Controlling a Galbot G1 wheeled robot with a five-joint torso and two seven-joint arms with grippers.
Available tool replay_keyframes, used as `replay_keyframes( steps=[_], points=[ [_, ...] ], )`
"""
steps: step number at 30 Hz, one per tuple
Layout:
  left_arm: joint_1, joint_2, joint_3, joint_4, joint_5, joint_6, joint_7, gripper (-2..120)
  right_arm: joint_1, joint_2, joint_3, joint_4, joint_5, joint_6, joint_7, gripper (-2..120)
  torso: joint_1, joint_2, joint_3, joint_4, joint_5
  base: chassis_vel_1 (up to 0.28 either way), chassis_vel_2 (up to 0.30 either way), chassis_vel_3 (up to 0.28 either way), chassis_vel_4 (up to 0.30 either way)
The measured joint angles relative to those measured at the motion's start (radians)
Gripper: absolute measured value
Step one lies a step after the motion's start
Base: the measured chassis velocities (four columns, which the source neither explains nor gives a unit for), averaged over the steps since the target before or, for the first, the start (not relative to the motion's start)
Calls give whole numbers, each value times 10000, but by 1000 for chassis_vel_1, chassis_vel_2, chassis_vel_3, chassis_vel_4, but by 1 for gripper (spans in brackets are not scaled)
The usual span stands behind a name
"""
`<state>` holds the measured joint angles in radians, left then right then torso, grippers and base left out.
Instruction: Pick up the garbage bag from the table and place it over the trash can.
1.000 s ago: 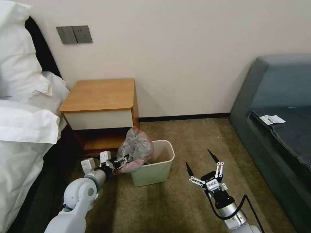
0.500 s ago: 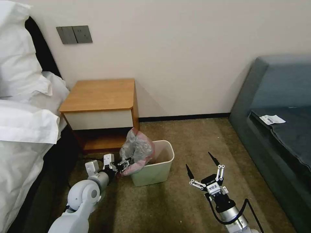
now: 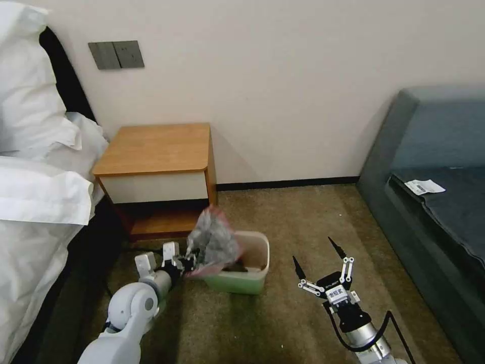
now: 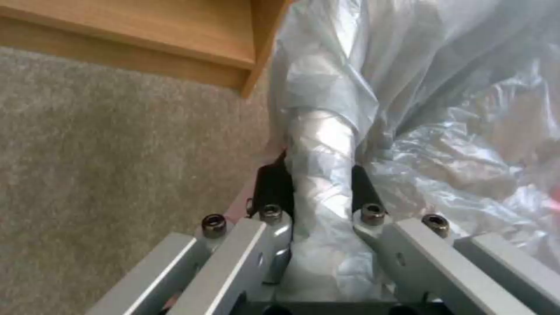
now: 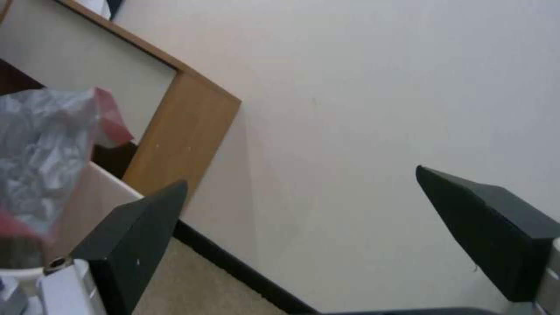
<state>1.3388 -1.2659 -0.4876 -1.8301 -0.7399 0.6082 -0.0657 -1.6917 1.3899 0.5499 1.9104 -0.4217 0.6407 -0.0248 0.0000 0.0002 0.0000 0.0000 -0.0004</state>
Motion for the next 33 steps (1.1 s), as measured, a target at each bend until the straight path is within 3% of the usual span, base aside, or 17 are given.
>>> replay_keyframes(
  steps=[9, 20, 27, 33],
  points=[
    [131, -84, -149, -134, 134, -101, 4, 7, 52, -3, -37, 3, -22, 2, 0, 100, 0, -1, 1, 0, 0, 0, 0, 0, 0],
    [837, -447, -1237, -1568, 592, -407, -127, 7, 467, -19, -378, 302, 221, -210, 161, 100, 0, -2, 0, 1, 5, 0, 0, 0, 0],
    [1383, -863, -1692, -2301, 1376, -967, -292, 7, 568, -158, -1807, 1583, 2860, -1291, 129, 100, 0, -2, 0, 1, 3, 0, 0, 0, 0],
    [1691, -1183, -1686, -2521, 1857, -1549, -307, 7, 689, -354, -2444, 2266, 4109, -2065, -61, 100, 0, -2, -1, 0, 3, 0, 0, 0, 0]
  ],
)
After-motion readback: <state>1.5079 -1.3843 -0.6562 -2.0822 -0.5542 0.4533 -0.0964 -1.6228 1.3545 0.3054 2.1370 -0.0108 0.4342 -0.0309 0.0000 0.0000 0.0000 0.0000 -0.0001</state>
